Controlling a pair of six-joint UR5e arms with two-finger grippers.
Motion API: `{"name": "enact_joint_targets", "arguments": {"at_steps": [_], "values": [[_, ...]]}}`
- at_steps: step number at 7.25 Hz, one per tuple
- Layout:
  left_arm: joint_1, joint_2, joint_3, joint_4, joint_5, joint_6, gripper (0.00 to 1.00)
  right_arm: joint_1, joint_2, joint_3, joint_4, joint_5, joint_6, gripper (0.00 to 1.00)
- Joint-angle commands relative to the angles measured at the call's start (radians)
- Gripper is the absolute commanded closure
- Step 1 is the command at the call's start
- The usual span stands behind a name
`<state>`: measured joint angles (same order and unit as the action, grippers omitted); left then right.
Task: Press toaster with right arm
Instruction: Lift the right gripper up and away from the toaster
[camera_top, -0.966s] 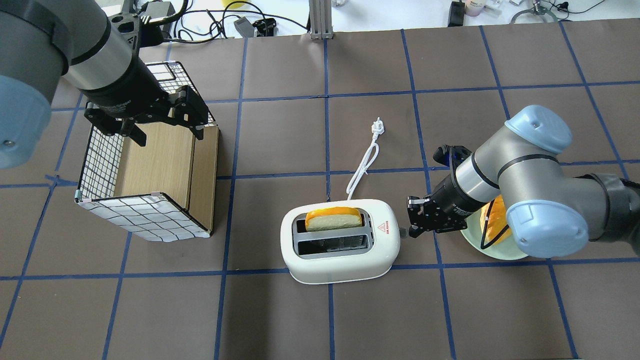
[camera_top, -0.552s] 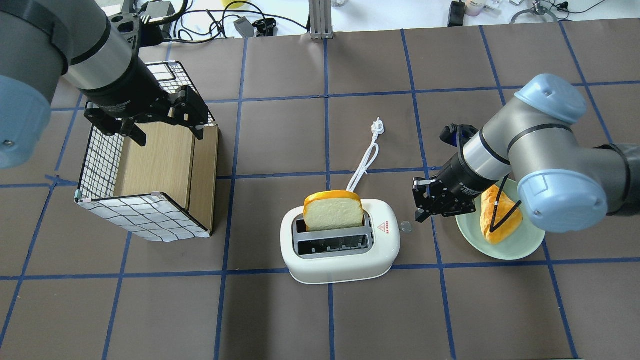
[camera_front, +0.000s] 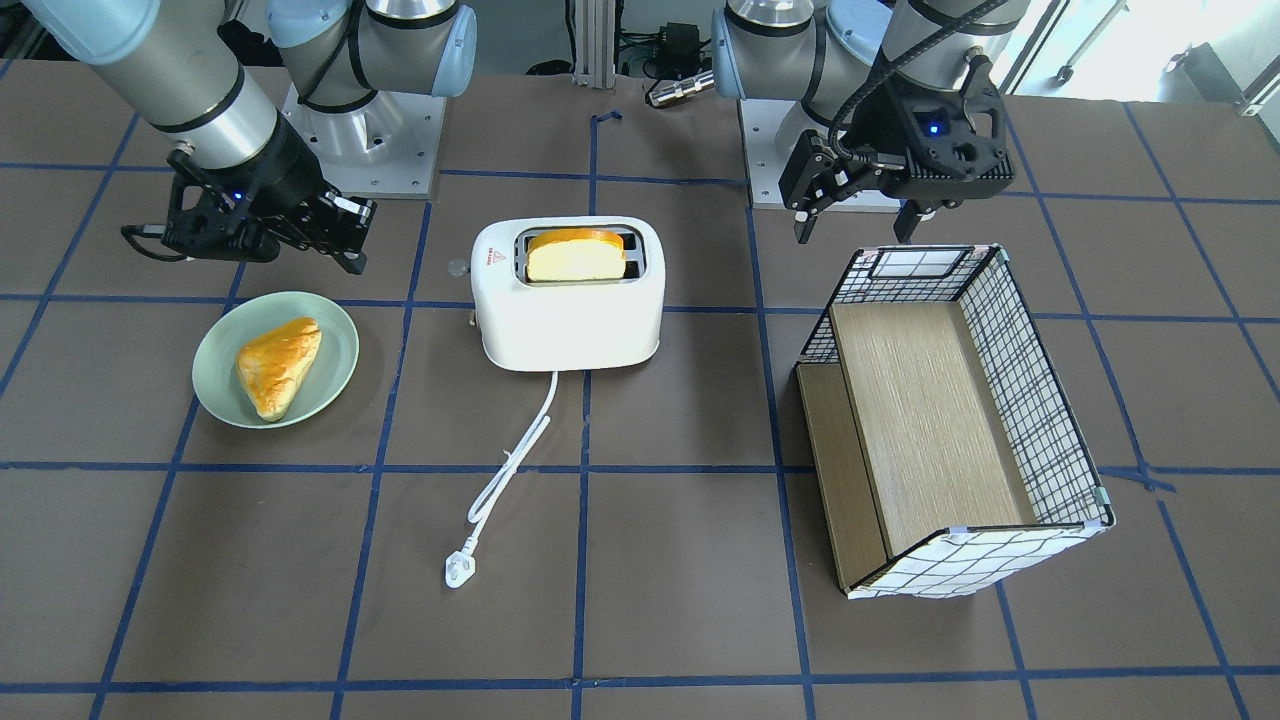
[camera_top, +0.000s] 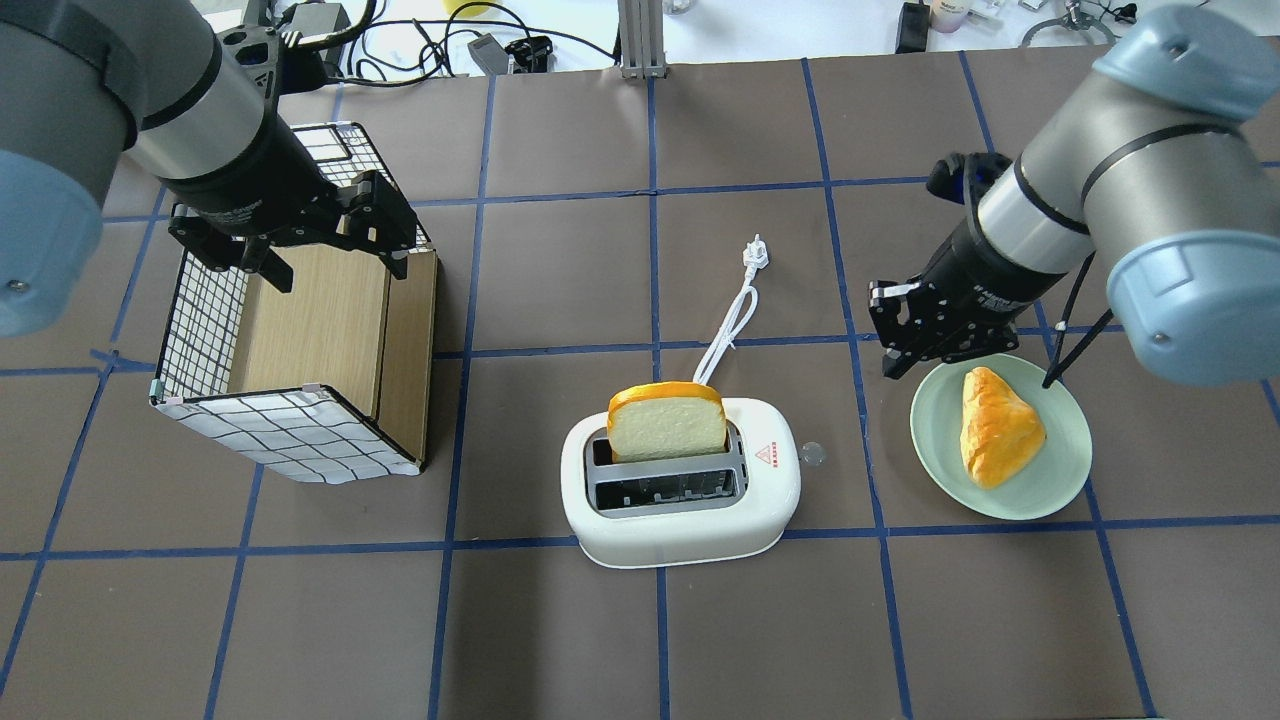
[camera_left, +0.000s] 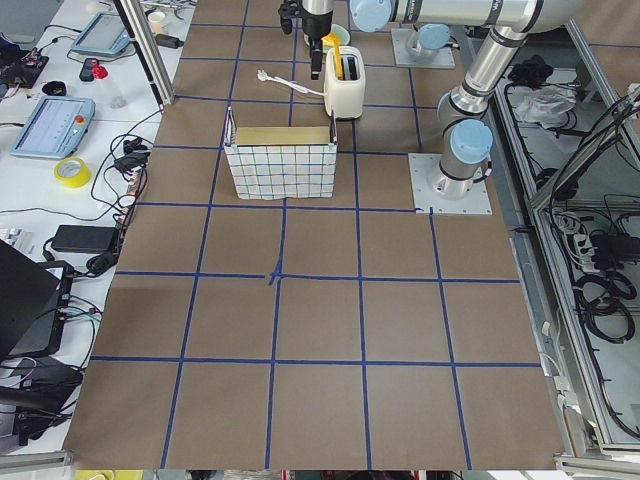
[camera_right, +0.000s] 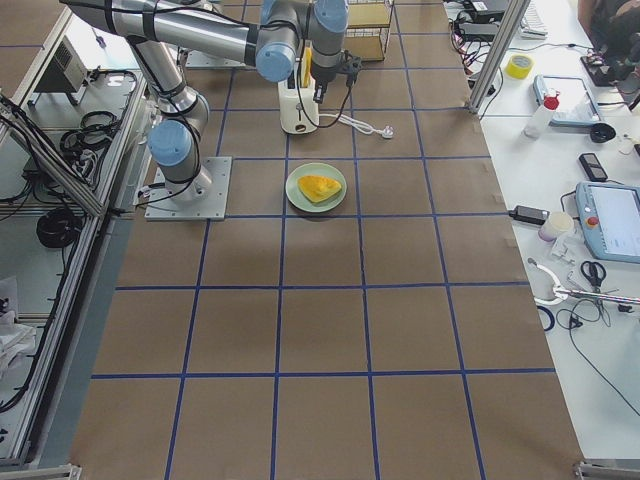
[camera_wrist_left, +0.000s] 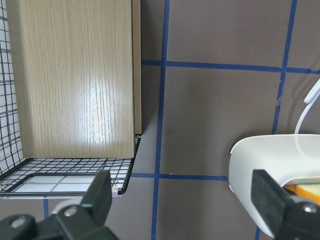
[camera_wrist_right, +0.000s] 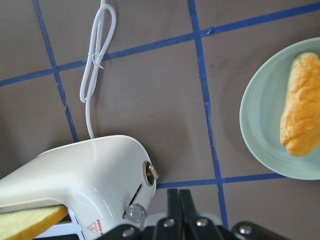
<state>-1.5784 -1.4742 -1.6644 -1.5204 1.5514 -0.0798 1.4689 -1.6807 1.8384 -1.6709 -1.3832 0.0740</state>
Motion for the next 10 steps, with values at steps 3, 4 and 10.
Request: {"name": "enact_joint_targets", "arguments": {"at_steps": [3,4,10], "values": [[0.0,0.0,0.0,0.0,0.0,0.0,0.0,0.071,0.005,-0.134,0.008,-0.061,-0.043,0.0],[0.0,0.0,0.0,-0.001,0.0,0.0,0.0,0.091,0.037,-0.198,0.066,-0.098,-0.139,0.0],[0.0,0.0,0.0,-0.001,0.001,0.0,0.0,0.082,0.153,-0.383,0.181,-0.155,-0.196,0.0]]}}
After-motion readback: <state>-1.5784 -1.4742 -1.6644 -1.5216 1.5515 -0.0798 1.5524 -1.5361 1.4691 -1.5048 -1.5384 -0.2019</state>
